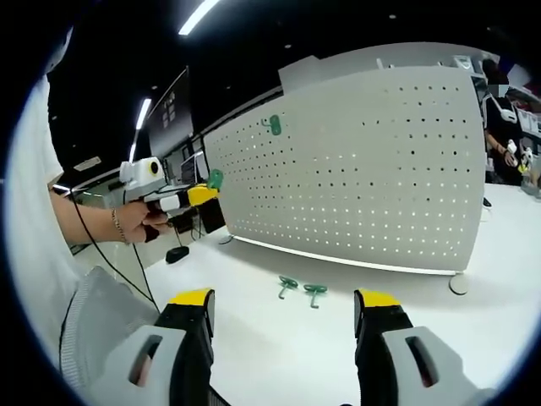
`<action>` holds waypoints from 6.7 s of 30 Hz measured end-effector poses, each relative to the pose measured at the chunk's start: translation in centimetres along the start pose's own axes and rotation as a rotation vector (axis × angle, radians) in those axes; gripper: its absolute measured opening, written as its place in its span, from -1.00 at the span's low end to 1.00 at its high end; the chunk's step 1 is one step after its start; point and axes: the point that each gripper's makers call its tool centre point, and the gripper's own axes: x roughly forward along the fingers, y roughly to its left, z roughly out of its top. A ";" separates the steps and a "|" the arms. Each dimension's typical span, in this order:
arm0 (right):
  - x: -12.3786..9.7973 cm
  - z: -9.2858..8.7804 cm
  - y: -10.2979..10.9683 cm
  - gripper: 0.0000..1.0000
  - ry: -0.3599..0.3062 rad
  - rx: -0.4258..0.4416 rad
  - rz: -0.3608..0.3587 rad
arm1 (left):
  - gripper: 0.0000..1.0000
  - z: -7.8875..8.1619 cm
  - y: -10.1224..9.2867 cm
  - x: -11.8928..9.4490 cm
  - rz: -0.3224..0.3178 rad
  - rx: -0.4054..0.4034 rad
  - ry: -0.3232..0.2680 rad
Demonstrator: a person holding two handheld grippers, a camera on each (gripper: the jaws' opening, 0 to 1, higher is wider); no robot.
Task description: Insert the hook assembly into the mounting plate slot until the hook locks in place.
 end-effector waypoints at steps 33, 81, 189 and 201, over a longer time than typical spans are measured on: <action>-0.3 2.3 0.7 0.31 -0.117 0.025 0.025 | -0.97 0.6 -0.7 -0.5 0.022 -0.037 -0.034; 4.4 7.8 6.4 0.10 -0.250 0.012 0.223 | -0.97 0.2 -1.7 0.3 0.027 -0.060 -0.026; 9.8 11.5 9.0 -0.97 -0.349 0.062 0.179 | -0.97 1.4 -4.3 2.2 0.014 -0.142 -0.076; 9.8 11.1 9.0 -0.98 -0.331 0.055 0.177 | -0.92 0.8 -4.4 2.3 0.001 -0.135 -0.040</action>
